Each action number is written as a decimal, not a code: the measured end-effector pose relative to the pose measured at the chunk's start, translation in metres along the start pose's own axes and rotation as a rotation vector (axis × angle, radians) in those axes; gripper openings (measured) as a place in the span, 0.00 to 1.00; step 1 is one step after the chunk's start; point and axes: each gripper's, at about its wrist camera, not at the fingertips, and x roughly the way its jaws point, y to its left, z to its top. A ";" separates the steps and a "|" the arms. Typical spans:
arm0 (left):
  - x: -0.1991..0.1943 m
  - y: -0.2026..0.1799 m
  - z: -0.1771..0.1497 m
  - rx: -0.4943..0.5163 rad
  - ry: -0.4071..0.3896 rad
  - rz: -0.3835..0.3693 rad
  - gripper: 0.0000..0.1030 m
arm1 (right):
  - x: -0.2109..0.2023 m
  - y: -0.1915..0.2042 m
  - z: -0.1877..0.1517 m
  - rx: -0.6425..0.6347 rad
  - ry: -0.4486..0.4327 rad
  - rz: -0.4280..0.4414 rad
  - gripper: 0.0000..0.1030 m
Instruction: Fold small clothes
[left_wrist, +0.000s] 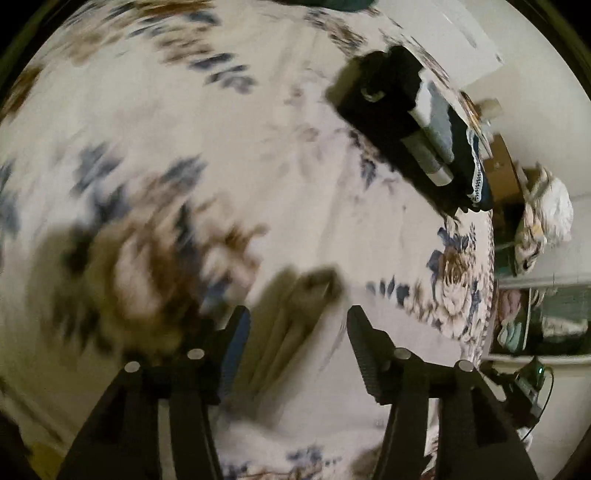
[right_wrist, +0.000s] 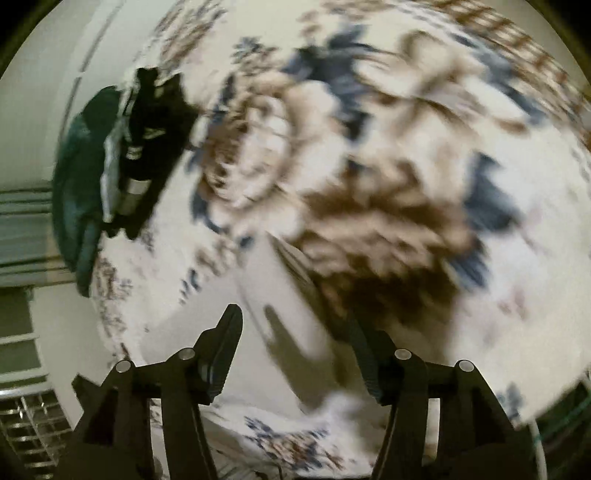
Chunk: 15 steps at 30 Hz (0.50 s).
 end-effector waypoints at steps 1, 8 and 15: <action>0.012 -0.006 0.009 0.016 0.018 0.006 0.51 | 0.010 0.005 0.007 -0.004 0.011 0.010 0.66; 0.056 -0.044 0.013 0.176 0.067 0.037 0.04 | 0.065 0.027 0.026 -0.041 0.089 0.020 0.20; 0.062 0.003 0.021 0.027 0.037 0.033 0.03 | 0.064 0.011 0.028 0.000 0.025 -0.036 0.14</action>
